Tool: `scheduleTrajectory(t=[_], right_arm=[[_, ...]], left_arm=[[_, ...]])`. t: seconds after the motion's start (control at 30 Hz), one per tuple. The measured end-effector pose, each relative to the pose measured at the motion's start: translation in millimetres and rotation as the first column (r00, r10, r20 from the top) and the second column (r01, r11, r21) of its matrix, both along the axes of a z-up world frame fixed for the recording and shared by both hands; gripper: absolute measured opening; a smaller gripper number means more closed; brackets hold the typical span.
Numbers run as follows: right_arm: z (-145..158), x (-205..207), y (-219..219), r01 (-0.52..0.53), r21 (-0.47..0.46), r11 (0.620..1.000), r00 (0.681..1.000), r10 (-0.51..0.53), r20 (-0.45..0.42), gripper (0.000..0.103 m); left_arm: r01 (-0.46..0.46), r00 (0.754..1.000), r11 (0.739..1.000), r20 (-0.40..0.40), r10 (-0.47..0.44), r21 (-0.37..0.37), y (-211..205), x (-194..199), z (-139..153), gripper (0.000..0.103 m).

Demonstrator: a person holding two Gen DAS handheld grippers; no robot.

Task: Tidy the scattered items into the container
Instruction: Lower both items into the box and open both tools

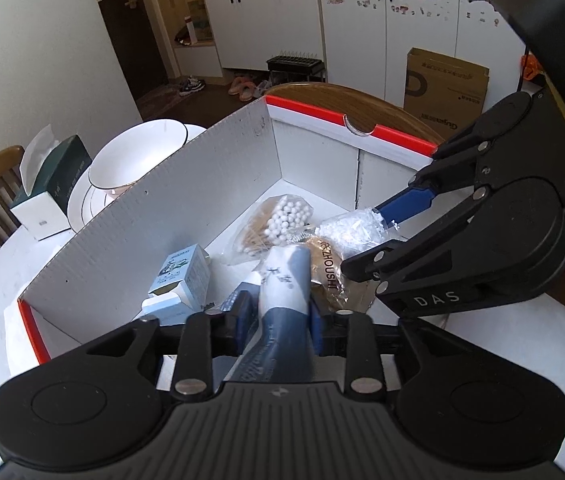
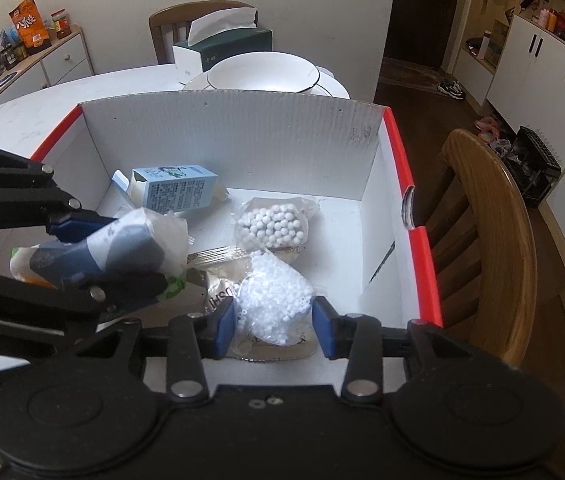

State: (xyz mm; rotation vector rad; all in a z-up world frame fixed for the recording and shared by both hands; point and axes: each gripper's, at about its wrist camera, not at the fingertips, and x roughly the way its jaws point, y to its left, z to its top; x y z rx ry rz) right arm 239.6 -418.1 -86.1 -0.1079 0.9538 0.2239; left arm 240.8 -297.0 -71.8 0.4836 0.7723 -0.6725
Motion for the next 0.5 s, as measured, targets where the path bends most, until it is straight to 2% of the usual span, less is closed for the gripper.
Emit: scheduleTrajectory(t=[0.13,0.2,0.23,0.5], right_arm=[[6,-6,0,-0.012,0.000,1.000,1.000,0.012,0.017,0.050],[10,-7,-3,-0.005,0.009,1.000,1.000,0.005,0.025,0.052],[12,-8,-5,-0.001,0.017,1.000,1.000,0.001,0.026,0.052],[28,-16,-14,0.016,0.057,0.998,0.999,-0.019,0.050,0.059]], left_arm=[[-0.020,1.000,1.000,0.011,0.020,-0.014,5,0,2,0.042],[-0.028,0.999,0.999,0.016,0.029,-0.031,9,-1,4,0.056],[-0.028,0.999,0.999,0.019,0.029,-0.041,11,-2,6,0.059],[-0.023,0.999,0.996,0.038,0.026,-0.082,19,-12,15,0.064]])
